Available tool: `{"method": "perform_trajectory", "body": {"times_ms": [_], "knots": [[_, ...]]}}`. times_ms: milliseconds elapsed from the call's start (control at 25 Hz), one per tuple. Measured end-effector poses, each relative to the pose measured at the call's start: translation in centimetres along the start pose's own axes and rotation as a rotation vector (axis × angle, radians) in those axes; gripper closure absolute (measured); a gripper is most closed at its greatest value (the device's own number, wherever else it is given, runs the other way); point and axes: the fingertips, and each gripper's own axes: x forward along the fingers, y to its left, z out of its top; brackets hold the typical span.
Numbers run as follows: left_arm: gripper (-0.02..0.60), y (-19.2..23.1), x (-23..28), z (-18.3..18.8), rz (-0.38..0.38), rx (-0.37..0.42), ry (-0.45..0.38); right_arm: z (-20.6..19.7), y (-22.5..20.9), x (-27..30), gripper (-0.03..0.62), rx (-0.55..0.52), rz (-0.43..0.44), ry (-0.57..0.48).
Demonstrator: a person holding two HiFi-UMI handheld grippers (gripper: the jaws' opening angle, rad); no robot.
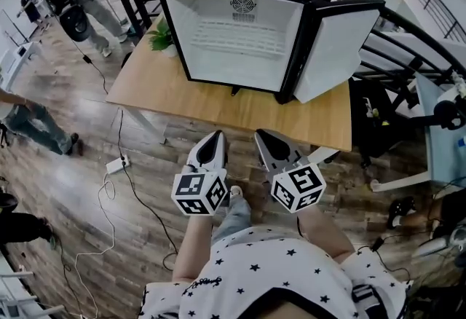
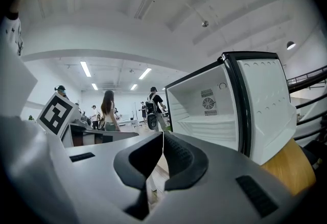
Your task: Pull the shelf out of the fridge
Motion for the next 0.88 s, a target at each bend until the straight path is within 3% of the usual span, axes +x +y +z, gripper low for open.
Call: {"method": "perform_trajectory", "body": {"times_ms": [880], "knots": [[0.577,6.4,14.0,3.9,-0.120,-0.010,0.039,3.2,-8.5,12.0,0.572,0.004,-0.127,-0.042]]}}
